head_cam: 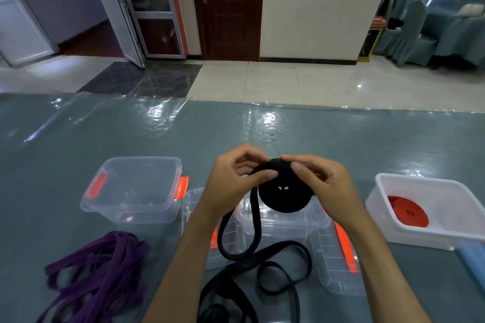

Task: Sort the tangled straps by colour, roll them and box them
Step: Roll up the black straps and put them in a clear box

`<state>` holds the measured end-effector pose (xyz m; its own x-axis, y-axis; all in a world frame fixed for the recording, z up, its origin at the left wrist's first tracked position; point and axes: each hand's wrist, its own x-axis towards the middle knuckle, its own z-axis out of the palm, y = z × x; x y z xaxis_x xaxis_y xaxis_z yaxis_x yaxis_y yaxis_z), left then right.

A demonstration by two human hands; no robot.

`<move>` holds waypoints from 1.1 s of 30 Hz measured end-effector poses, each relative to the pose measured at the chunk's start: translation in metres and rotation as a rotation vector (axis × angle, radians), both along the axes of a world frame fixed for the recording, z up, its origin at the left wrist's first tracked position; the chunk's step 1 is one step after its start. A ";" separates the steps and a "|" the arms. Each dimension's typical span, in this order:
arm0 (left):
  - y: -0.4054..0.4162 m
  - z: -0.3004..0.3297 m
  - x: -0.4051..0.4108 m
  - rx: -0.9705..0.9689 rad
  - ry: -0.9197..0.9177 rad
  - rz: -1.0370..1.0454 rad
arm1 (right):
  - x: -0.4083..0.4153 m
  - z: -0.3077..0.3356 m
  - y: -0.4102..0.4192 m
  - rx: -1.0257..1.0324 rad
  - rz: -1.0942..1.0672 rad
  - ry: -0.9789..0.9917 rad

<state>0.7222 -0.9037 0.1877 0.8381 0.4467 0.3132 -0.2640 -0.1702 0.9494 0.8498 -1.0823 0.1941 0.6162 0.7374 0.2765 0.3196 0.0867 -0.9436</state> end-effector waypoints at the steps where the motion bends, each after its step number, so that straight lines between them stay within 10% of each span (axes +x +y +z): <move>1: 0.001 -0.001 0.001 0.001 -0.001 0.014 | 0.002 0.000 0.000 -0.031 0.061 0.036; 33: -0.004 -0.023 -0.019 -0.168 0.066 -0.112 | -0.019 -0.013 -0.016 0.047 -0.028 0.068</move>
<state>0.7035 -0.9081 0.1648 0.9017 0.3906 0.1852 -0.2090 0.0191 0.9777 0.8305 -1.0978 0.1813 0.6546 0.7071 0.2672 0.2579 0.1233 -0.9583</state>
